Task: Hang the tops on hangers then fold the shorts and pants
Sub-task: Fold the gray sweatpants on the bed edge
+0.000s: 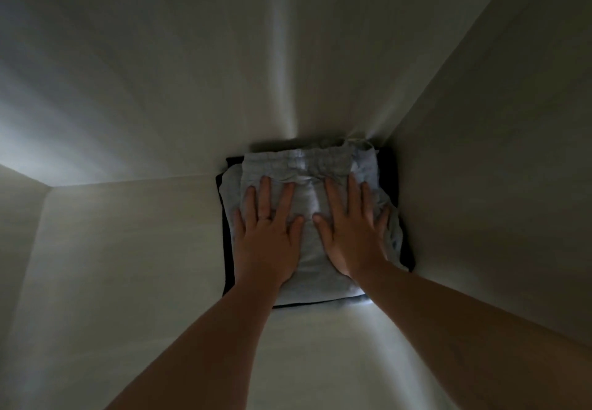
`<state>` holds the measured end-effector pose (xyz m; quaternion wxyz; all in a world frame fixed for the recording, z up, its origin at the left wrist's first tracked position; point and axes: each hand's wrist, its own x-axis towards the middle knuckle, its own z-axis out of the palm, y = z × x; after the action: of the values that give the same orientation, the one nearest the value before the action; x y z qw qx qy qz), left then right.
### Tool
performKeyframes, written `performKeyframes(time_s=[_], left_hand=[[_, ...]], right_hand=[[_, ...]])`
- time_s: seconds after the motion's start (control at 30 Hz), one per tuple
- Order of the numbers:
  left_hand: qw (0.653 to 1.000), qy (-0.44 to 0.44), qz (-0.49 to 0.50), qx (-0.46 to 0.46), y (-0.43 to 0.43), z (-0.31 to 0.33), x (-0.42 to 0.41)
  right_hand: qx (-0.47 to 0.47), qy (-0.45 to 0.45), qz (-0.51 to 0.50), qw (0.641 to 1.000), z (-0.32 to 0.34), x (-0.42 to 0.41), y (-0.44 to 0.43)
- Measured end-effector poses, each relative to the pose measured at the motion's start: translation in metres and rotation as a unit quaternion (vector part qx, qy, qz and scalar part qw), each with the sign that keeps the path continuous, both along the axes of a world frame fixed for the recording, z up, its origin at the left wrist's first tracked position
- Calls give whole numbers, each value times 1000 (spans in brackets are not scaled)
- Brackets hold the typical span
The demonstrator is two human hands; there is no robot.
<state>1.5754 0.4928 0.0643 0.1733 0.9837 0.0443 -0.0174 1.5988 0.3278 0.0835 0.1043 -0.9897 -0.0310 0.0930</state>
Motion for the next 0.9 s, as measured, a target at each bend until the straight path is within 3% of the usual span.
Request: performKeyframes(time_s=[0.3,0.4,0.53,0.67,0.9], left_hand=[[991,128,-34,-16,6,38,-13],[988,155,-21,-16,1,52,-71],[982,191,-1,-12,-6,67,-165],[962,270,18,-23,-6,91,-242],[977,206,54,-26,0,142,-342]], right_hand=[[-18,96,21,995,35,-11,-6],[-66,87,31,994,55,-64,-15],[-92,191,40,976,77,-138,-29],[-158,215,74,961,107,-204,-41],[-99,199,107,969,159,-277,-29]])
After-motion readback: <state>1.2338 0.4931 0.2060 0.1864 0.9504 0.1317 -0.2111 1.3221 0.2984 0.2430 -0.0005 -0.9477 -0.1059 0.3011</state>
